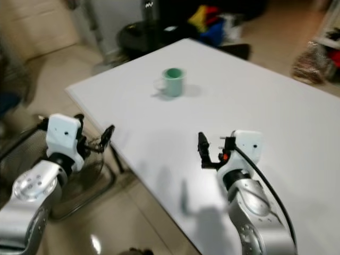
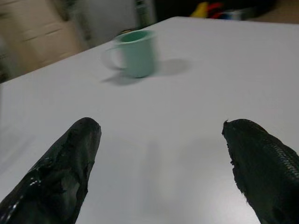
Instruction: Setting the table
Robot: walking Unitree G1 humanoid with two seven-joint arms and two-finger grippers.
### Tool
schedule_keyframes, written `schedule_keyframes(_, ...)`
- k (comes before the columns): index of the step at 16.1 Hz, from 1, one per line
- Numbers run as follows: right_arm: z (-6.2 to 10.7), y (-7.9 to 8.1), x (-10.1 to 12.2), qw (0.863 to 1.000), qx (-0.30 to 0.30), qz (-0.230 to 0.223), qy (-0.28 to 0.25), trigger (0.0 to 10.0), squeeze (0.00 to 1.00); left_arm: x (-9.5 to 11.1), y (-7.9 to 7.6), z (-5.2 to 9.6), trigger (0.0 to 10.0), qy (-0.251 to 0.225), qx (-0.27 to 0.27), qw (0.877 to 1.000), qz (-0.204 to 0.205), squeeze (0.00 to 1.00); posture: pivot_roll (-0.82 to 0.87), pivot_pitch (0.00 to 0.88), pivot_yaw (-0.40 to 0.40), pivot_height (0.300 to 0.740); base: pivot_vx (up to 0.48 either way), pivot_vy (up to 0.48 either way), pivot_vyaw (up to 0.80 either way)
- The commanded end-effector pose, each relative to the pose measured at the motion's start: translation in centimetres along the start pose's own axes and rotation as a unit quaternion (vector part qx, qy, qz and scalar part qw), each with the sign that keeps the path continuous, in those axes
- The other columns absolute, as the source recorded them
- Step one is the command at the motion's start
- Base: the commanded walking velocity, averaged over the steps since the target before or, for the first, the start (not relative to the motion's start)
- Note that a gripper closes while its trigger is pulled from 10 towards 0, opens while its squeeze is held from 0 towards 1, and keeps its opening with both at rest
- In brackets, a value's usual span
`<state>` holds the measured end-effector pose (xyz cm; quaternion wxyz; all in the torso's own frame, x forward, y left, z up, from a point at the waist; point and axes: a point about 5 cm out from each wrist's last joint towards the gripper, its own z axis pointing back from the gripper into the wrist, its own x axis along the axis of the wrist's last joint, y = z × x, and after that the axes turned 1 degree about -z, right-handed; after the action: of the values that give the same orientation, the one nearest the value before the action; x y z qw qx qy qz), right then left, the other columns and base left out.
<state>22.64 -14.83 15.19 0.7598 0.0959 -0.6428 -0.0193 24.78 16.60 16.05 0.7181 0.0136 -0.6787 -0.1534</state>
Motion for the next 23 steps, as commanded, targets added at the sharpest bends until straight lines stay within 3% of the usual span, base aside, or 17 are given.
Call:
schedule_keyframes(1,0.1,0.0,0.2,1.0,0.003,0.012,-0.003,10.0,1.0,0.2,0.2,0.0,10.0,-0.007,0.01,1.0,-0.01,1.0,0.1,0.0,0.059,0.74,0.0,0.0,0.8)
schedule_keyframes(4,-0.2,0.0,0.7,1.0,-0.001,0.024,-0.014,10.0,1.0,0.3,0.3,-0.1,10.0,-0.011,0.014,1.0,-0.009,0.98,0.1,0.0,0.06,0.74,0.0,0.0,0.8)
schedule_keyframes(5,-0.2,0.0,0.6,1.0,0.0,0.025,-0.009,10.0,1.0,0.3,0.3,-0.1,10.0,-0.012,0.015,1.0,-0.006,0.93,0.1,0.0,0.061,0.74,0.0,0.0,0.8)
schedule_keyframes(6,-0.3,-0.1,0.5,1.0,-0.005,0.028,-0.006,10.0,1.0,0.3,0.1,-0.1,10.0,-0.009,0.01,1.0,-0.005,0.2,0.1,0.0,0.06,0.74,0.0,0.0,0.8)
schedule_keyframes(7,-0.4,-0.4,0.4,0.999,-0.016,0.041,-0.006,10.0,1.0,0.2,-0.1,-0.1,10.0,-0.006,0.005,1.0,-0.005,0.0,0.1,0.0,0.061,0.74,0.0,0.0,0.8)
schedule_keyframes(13,-0.5,-0.6,0.7,0.999,-0.033,0.002,-0.02,10.0,1.0,0.2,-0.1,-0.1,10.0,-0.006,-0.004,1.0,0.002,0.0,0.11,0.0,0.066,0.74,0.0,0.0,0.78)
schedule_keyframes(17,-0.7,-0.9,1.2,0.996,-0.062,0.033,-0.05,10.0,1.0,0.2,0.0,0.0,10.0,-0.004,-0.005,1.0,0.003,0.0,0.11,0.0,0.068,0.74,0.0,0.159,0.12)
schedule_keyframes(18,-0.8,-1.6,1.7,0.985,-0.121,0.083,-0.094,10.0,1.0,0.2,0.0,0.0,10.0,-0.004,-0.005,1.0,0.003,0.0,0.11,0.0,0.068,0.74,0.0,0.349,0.0)
schedule_keyframes(19,-0.9,-1.8,1.6,0.983,-0.136,0.077,-0.096,10.0,1.0,0.2,0.0,0.0,10.0,-0.003,-0.005,1.0,0.002,0.0,0.11,0.0,0.068,0.74,0.0,0.349,0.0)
schedule_keyframes(20,-1.0,-1.5,1.4,0.989,-0.111,0.05,-0.086,10.0,0.57,0.2,0.1,-0.1,10.0,-0.003,-0.005,1.0,0.002,0.0,0.11,0.0,0.068,0.74,0.0,0.349,0.0)
schedule_keyframes(21,-1.0,-1.3,1.4,0.991,-0.091,0.044,-0.083,10.0,0.0,0.2,0.1,-0.1,10.0,-0.003,-0.005,1.0,0.001,0.0,0.11,0.0,0.067,0.74,0.0,0.349,0.0)
schedule_keyframes(23,-1.0,-1.0,1.2,0.995,-0.073,0.026,-0.059,10.0,0.0,0.2,0.2,-0.1,10.0,-0.002,-0.005,1.0,-0.001,0.0,0.11,0.0,0.065,0.74,0.0,0.349,0.0)
